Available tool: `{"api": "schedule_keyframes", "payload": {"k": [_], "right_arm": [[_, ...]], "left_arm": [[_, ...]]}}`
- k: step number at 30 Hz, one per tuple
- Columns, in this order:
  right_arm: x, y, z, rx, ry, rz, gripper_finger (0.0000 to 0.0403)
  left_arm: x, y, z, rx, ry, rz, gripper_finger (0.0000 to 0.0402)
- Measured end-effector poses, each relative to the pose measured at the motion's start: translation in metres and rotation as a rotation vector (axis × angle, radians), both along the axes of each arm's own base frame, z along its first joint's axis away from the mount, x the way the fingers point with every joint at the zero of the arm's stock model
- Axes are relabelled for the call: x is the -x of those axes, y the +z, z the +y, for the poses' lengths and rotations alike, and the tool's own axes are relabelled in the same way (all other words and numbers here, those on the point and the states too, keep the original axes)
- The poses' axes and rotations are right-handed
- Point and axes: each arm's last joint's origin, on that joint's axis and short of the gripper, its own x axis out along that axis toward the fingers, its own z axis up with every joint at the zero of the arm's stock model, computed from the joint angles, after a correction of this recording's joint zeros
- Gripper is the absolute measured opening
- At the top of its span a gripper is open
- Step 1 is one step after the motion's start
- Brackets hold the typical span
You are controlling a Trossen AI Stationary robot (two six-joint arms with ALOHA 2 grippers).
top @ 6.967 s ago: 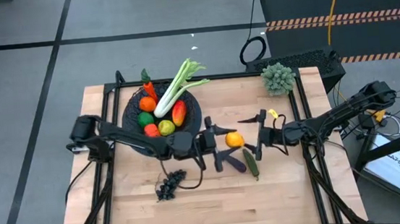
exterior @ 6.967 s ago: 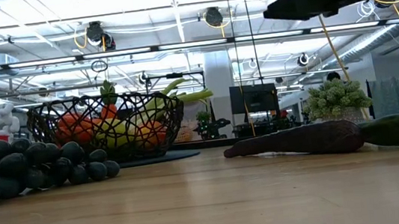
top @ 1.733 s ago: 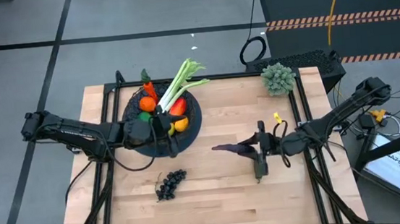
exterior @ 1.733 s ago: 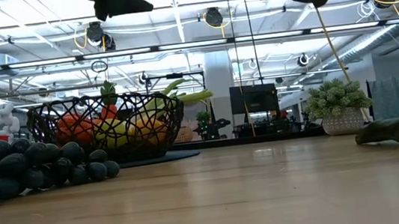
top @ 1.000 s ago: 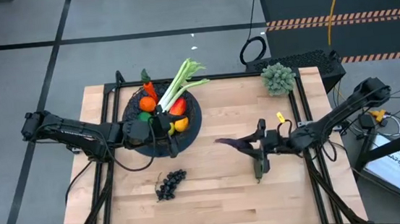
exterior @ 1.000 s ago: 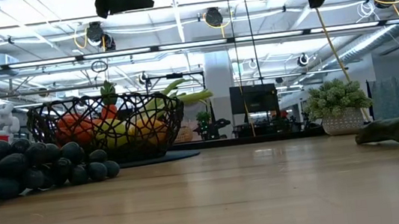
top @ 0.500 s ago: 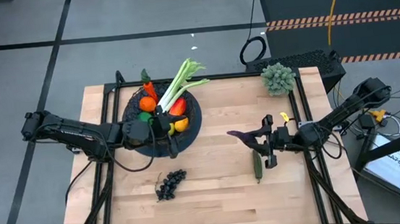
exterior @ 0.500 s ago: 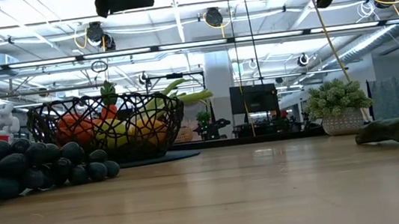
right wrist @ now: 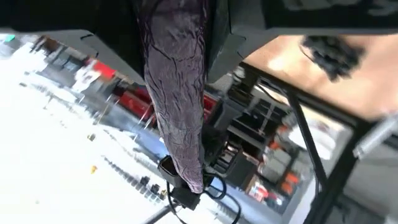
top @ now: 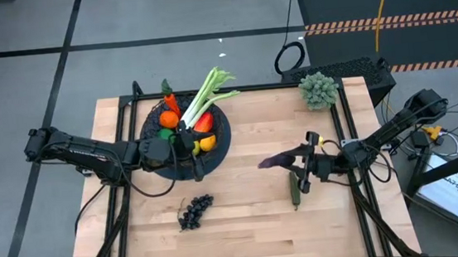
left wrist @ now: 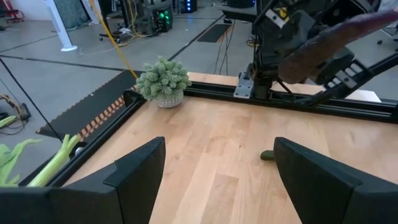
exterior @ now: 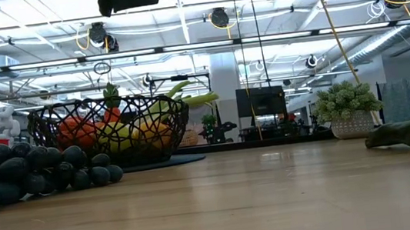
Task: Build produce basket
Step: Put the violet eggplant into the black basket
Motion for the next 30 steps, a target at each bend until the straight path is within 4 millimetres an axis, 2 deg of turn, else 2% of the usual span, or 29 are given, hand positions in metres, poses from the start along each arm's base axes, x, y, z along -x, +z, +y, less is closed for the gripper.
{"api": "schedule_keyframes", "payload": {"k": [8,18,30], "right_arm": [[0.0000,0.0000,0.0000,0.261,-0.063,0.028,0.0146],[0.0000,-0.0001,0.0000,0.277,-0.068,0.030,0.0146],[-0.0004,-0.0014,0.0001,-0.191,0.043,-0.007,0.0146]], "left_arm": [[0.0000,-0.0001,0.0000,0.006,0.001,-0.001,0.0296],[0.0000,-0.0001,0.0000,0.006,0.001,-0.001,0.0296],[0.0000,-0.0002,0.0000,0.006,0.001,0.000,0.0296]]}}
